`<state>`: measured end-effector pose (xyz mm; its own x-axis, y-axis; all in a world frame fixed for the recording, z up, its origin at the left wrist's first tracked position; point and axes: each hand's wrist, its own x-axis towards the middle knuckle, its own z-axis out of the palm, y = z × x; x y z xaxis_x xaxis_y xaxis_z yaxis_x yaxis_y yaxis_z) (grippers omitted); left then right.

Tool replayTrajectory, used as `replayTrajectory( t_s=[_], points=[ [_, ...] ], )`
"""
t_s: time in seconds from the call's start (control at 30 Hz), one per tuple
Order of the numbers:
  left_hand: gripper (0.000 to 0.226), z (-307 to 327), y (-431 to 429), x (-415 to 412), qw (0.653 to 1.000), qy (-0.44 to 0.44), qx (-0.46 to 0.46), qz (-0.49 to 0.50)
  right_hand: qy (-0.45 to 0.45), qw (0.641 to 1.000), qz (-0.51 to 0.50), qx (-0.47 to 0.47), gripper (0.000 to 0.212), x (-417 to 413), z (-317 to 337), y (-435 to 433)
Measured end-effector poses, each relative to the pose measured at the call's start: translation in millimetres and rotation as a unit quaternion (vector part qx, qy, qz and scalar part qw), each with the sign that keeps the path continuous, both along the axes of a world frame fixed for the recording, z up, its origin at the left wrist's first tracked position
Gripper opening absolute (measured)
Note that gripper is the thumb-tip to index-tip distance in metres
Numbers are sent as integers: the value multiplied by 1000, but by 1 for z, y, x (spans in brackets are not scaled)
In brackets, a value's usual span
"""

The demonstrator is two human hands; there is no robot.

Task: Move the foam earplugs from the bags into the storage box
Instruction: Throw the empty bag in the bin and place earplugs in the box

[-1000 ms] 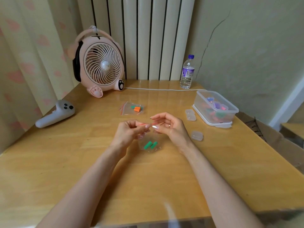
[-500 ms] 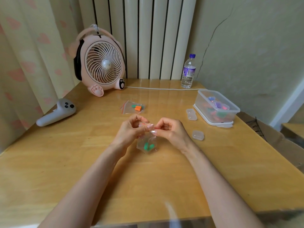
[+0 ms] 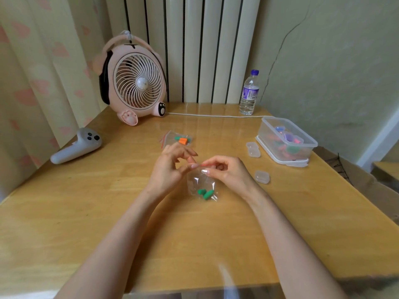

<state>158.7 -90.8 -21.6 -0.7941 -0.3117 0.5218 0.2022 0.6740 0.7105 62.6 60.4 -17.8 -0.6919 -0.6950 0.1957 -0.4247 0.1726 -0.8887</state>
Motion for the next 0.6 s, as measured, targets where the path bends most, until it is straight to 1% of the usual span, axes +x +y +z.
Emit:
replayTrajectory(
  t_s=[0.07,0.17,0.23,0.33,0.37,0.47,0.53,0.6],
  points=[
    [17,2,2,1,1000,23,12,12,-31,999,-1,-6,15,0,1,0],
    [13,1,5,1,999,14,49,16,-109,994,32,-7,30,3,5,2],
    [14,-2,4,-1,996,17,72,45,-126,991,42,15,40,5,5,4],
    [18,-9,-5,-5,988,-4,123,96,-165,985,38,11,43,4,3,4],
    [20,-12,-9,-6,984,-26,139,111,-167,985,30,3,42,4,3,4],
    [24,-20,-14,-9,972,-93,179,122,-129,991,5,-22,28,2,6,6],
    [26,-21,-13,-10,965,-116,206,112,-115,992,6,-43,30,2,8,7],
    [25,-19,-12,-10,961,-139,213,112,-101,993,-1,-67,34,2,8,7]
  ],
)
